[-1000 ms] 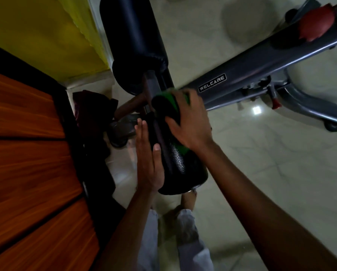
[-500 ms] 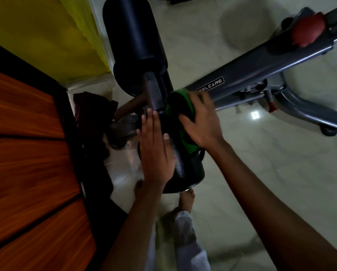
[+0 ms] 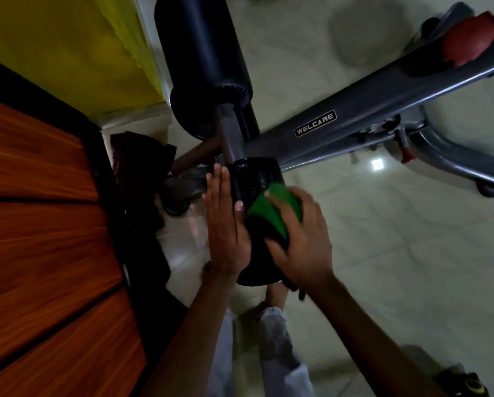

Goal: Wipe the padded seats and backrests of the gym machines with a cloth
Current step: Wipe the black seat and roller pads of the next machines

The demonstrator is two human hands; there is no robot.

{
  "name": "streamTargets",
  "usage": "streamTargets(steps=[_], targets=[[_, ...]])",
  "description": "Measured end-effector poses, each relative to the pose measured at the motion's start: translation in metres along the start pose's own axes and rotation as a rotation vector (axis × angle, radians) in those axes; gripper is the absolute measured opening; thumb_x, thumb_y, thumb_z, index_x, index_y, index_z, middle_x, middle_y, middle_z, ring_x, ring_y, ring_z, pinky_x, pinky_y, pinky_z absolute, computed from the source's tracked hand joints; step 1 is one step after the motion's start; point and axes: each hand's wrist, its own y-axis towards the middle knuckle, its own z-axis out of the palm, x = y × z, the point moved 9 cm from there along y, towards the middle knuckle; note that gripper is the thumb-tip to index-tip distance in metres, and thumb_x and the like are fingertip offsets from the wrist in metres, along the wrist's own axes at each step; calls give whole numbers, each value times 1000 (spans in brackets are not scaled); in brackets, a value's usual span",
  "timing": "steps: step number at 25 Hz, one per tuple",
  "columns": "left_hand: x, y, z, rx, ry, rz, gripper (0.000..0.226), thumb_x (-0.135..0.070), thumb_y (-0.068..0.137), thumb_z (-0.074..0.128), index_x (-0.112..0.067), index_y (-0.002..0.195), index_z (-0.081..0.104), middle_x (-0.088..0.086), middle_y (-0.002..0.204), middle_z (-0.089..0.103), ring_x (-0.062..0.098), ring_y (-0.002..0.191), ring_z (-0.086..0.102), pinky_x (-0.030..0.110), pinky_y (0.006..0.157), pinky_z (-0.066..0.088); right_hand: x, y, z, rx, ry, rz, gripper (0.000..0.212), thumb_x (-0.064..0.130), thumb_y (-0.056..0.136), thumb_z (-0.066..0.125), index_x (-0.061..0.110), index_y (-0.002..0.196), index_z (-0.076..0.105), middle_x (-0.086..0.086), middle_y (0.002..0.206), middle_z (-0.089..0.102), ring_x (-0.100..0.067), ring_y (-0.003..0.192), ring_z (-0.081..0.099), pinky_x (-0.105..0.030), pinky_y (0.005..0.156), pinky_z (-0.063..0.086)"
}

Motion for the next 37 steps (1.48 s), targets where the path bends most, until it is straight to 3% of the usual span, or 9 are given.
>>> streamTargets(steps=[5, 7, 10, 14, 22, 26, 31, 34, 37], targets=[[8, -4, -8, -18, -26, 11, 52, -27, 100, 27, -10, 148, 18, -2, 157, 13, 16, 147, 9, 44, 119, 15, 1, 107, 0, 24, 221, 69, 62, 37, 75, 52, 9, 131, 52, -16, 123, 49, -32, 110, 50, -45, 92, 46], [0, -3, -15, -66, -15, 18, 51, -22, 100, 30, -5, 148, 24, -5, 156, 16, 13, 147, 10, 50, 118, 15, -12, 114, -16, -58, 348, 126, 60, 28, 74, 56, 8, 130, 53, -14, 121, 51, -28, 111, 51, -34, 94, 43], [-29, 3, -3, -86, 88, -4, 50, -21, 100, 30, -6, 147, 27, 0, 156, 18, 11, 147, 7, 39, 120, 3, -45, 97, -40, -190, 409, 253, 56, 24, 73, 57, 9, 127, 56, -12, 119, 53, -22, 109, 52, -21, 84, 35], [-33, 1, 18, -22, 379, 51, 53, -24, 99, 25, -5, 148, 26, 10, 156, 23, 19, 147, 9, 42, 119, 5, -39, 90, -2, -4, 411, 236, 59, 28, 74, 55, 10, 130, 53, -12, 123, 50, -25, 110, 52, -30, 88, 43], [-23, -1, 8, -27, 291, 54, 52, -22, 99, 28, -6, 148, 24, 7, 157, 21, 15, 147, 6, 32, 119, 0, -48, -45, 5, 47, 499, 255, 62, 29, 69, 51, 29, 130, 41, -6, 133, 42, -23, 122, 45, -48, 97, 45], [-26, -2, 9, -29, 291, 70, 52, -22, 100, 28, -4, 148, 26, 0, 156, 16, 13, 147, 6, 35, 120, 3, -62, 18, 13, 43, 493, 328, 61, 36, 74, 51, 9, 129, 51, -14, 124, 48, -30, 112, 51, -36, 96, 44], [-35, -1, 9, -7, 389, 79, 50, -21, 101, 32, -8, 149, 23, -2, 157, 13, 15, 147, 5, 40, 118, -4, -74, 96, 21, 77, 748, 356, 57, 26, 79, 62, 10, 133, 49, -13, 127, 52, -27, 118, 51, -35, 101, 41], [-56, 2, 24, 42, 525, 149, 53, -27, 100, 28, -6, 148, 26, 6, 158, 17, 18, 147, 6, 42, 116, -6, -119, 84, 36, 4, 1004, 600, 69, 39, 59, 69, 17, 124, 58, -9, 116, 65, -23, 110, 60, -42, 98, 47], [-54, -3, 39, 108, 678, 169, 55, -30, 99, 24, -6, 149, 23, 9, 158, 18, 21, 147, 7, 50, 116, 0, -111, 79, 64, 121, 1039, 650, 79, 47, 52, 64, 16, 124, 58, -10, 118, 64, -24, 111, 59, -44, 98, 47]])
